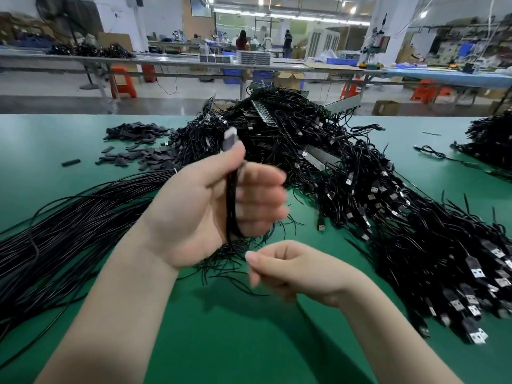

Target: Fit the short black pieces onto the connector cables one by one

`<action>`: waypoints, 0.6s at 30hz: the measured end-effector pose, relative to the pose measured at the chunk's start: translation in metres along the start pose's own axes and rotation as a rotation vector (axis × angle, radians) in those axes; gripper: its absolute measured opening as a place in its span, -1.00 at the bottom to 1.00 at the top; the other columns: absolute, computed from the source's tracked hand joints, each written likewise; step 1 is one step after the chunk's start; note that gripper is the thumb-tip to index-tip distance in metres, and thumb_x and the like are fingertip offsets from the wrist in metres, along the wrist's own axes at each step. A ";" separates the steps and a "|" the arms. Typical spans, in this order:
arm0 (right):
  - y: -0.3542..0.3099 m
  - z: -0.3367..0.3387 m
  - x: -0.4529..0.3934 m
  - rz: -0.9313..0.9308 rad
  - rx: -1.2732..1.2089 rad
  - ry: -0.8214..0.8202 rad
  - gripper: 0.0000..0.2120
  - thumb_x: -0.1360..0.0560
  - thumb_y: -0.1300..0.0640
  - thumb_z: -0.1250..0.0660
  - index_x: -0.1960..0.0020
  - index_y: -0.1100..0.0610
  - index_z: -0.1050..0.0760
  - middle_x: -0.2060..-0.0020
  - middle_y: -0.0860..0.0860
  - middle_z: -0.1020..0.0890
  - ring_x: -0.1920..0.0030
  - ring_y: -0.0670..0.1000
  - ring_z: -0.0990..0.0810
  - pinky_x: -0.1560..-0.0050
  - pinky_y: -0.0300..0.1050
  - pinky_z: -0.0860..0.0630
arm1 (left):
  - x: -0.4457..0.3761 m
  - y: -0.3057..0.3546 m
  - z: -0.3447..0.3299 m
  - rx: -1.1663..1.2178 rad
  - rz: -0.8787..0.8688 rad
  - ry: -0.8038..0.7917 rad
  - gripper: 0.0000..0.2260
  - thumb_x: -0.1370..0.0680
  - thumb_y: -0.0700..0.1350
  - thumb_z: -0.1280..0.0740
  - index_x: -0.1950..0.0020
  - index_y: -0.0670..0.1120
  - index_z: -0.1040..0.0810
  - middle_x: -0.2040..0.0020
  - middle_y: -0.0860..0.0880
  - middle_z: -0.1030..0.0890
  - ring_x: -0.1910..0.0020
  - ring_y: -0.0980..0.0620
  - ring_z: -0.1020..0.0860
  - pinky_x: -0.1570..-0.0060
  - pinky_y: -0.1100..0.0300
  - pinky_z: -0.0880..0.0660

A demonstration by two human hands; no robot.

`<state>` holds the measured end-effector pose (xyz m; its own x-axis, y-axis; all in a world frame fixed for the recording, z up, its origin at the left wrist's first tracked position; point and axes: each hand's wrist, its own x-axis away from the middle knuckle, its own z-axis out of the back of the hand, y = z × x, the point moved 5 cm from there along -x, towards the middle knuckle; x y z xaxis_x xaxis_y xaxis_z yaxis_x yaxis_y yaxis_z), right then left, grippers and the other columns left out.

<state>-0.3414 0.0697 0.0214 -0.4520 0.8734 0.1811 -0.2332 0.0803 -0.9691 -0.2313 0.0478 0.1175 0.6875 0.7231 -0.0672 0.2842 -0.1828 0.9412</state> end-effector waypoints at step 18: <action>-0.042 -0.001 0.017 0.188 -0.148 0.013 -0.67 -0.55 -0.14 -0.16 0.18 -0.02 -0.62 0.50 -0.07 -0.33 0.47 -0.07 -0.29 0.38 -0.24 -0.32 | -0.010 -0.004 0.001 0.170 -0.151 0.149 -0.54 -0.61 0.09 -0.10 0.19 -0.05 -0.73 0.22 0.02 -0.69 0.20 0.07 -0.68 0.17 0.24 -0.62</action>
<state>-0.3384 0.0821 0.0645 -0.4641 0.8858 -0.0065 -0.0165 -0.0160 -0.9997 -0.2387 0.0410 0.1138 0.5268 0.8382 -0.1413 0.4928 -0.1657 0.8542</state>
